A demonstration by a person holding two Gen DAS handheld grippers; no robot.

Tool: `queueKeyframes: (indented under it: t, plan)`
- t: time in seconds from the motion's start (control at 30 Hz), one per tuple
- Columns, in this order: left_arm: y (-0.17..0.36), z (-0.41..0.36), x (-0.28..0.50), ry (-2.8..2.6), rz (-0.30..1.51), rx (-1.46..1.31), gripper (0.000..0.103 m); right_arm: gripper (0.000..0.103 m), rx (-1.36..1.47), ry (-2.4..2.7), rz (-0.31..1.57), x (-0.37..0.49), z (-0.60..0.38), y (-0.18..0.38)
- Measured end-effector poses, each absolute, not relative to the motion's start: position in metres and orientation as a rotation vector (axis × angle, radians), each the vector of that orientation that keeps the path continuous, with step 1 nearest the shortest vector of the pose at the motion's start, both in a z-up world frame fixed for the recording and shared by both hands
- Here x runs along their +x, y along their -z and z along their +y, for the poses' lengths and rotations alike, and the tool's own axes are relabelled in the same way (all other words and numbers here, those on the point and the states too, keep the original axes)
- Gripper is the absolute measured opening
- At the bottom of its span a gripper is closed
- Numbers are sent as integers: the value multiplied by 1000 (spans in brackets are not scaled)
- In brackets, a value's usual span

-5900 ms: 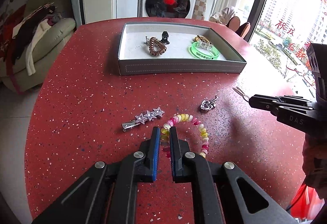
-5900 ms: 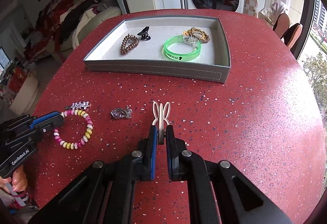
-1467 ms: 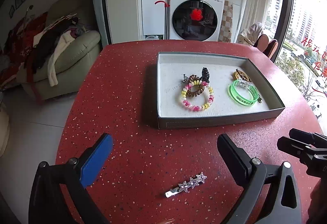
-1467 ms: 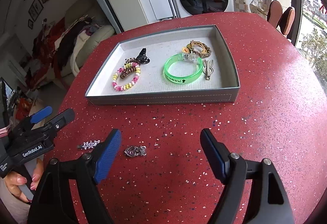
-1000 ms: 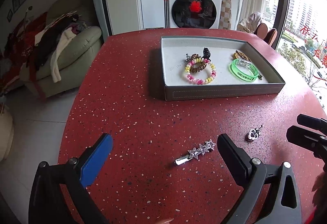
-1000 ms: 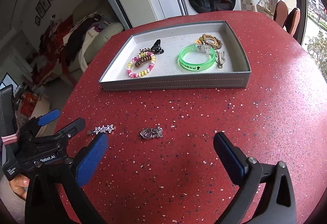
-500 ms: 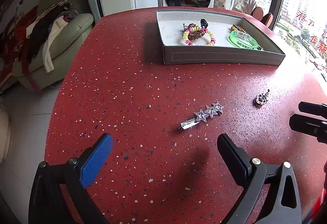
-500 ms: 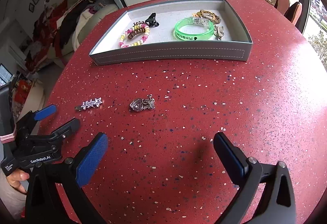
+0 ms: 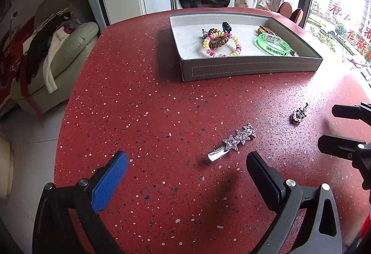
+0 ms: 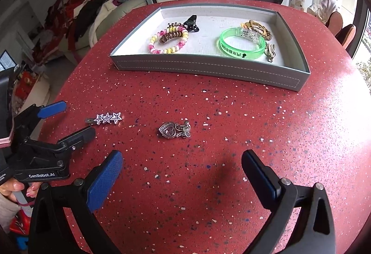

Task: Organize jewelry
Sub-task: 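Withdraw both open tools toward the star hair clip and heart pendant, then grasp the silver star hair clip with left tool while right grasps the heart pendant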

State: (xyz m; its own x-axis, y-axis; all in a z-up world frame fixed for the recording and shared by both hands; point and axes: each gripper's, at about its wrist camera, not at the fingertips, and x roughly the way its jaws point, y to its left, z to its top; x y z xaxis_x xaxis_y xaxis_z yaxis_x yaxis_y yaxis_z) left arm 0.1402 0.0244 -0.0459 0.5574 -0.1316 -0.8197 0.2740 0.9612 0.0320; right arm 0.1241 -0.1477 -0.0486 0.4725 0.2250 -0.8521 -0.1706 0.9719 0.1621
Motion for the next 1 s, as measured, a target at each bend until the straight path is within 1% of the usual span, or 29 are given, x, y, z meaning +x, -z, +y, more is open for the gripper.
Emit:
queueKeyframes:
  t: [0.03,0.1,0.17,0.23,0.33,0.37,0.4,0.5,0.57,0.67,0.7,0.77,0.8,0.83,0.87,1.0]
  plan:
    - [45,23,141,244,948,168,103,94,55,-240,1050,126,-147,49]
    - [45,19,143,254,947,180,103,91,53,-238,1050,129,-146,49]
    - [46,15,144,265,947,193,103,84,52,-238,1048,131,-146,48]
    - [47,12,144,277,947,208,103,79,46,-240,1046,132,-145,48]
    - [50,7,146,286,953,228,103,75,35,-243,1047,136,-141,49]
    - [50,6,147,285,953,231,97,73,32,-243,1048,137,-140,50]
    - [50,5,148,289,955,231,96,72,31,-244,1050,139,-139,51]
    - [50,3,148,293,951,231,96,68,27,-249,1053,143,-135,55]
    - [50,2,147,301,947,230,92,64,4,-242,1042,143,-131,55]
    - [49,0,146,303,943,234,91,59,-31,-228,1033,142,-125,56]
    - [49,0,146,307,943,232,88,58,-42,-223,1031,142,-124,56]
    - [49,0,146,312,946,226,86,47,-64,-220,1026,141,-121,56]
    - [48,-1,146,311,945,230,86,44,-73,-219,1024,140,-120,55]
    - [48,-2,146,310,944,233,86,37,-78,-217,1023,140,-120,55]
    - [48,-3,146,312,944,235,86,36,-82,-213,1021,139,-120,55]
    - [47,-7,145,336,945,233,75,35,-79,-215,1014,137,-121,55]
